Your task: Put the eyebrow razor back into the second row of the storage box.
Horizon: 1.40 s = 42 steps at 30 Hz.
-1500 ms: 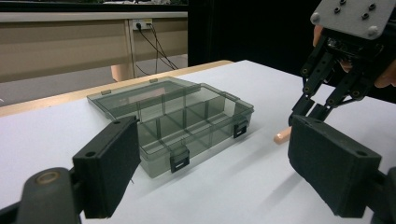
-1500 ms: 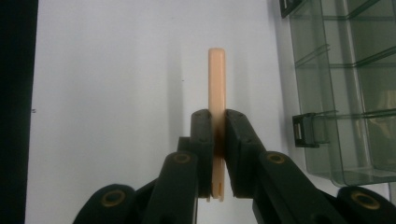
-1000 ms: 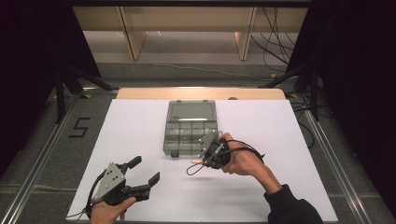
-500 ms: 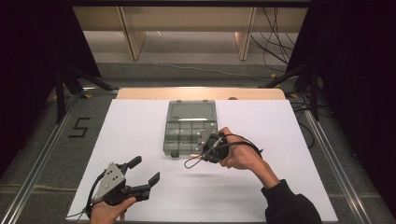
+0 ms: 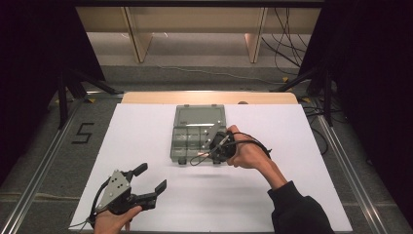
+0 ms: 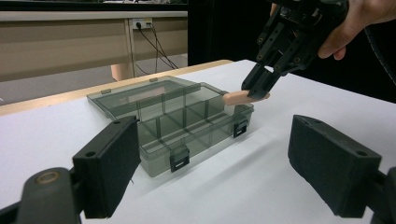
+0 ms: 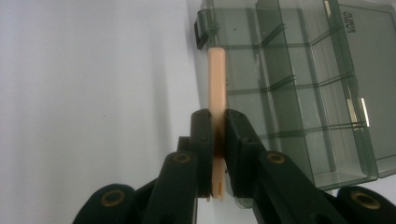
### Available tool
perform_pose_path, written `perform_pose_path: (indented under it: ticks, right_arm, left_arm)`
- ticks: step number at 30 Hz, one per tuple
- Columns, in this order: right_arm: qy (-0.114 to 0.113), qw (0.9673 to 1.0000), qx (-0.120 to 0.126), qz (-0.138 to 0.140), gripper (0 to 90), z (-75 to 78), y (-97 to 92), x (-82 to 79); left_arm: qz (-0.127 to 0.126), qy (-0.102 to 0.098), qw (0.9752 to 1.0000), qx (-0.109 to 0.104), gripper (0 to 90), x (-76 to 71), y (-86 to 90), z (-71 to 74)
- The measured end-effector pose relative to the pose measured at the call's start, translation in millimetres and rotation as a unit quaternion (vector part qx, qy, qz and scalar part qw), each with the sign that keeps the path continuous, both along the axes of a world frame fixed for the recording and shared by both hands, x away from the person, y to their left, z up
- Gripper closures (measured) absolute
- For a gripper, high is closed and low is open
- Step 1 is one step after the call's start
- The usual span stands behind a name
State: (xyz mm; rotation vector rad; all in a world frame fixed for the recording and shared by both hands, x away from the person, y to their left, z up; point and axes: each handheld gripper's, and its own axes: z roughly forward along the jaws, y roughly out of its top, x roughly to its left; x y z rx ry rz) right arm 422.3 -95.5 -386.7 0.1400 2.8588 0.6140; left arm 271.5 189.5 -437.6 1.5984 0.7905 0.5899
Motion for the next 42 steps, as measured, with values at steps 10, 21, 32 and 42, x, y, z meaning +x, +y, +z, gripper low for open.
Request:
perform_pose_path:
  ticks: [10,21,32,42]
  right_arm:
    - [-0.004,0.9999,0.004,-0.013,82.7,-1.1,-1.3,15.5]
    - [-0.009,0.9995,0.0,-0.029,82.7,-3.5,1.3,32.9]
    - [-0.009,0.9997,-0.001,-0.024,82.6,-5.3,6.5,38.2]
    - [0.001,0.9997,-0.017,-0.02,82.6,-17.4,11.6,45.9]
  left_arm:
    - [0.0,0.0,1.0,0.0,16.7,0.0,-0.3,0.0]
    - [-0.001,0.001,1.0,-0.002,16.7,-0.2,-0.4,0.0]
    - [-0.001,0.001,1.0,-0.002,16.7,-0.1,-0.4,0.0]
    - [-0.001,0.001,1.0,-0.002,16.7,-0.3,-0.1,0.2]
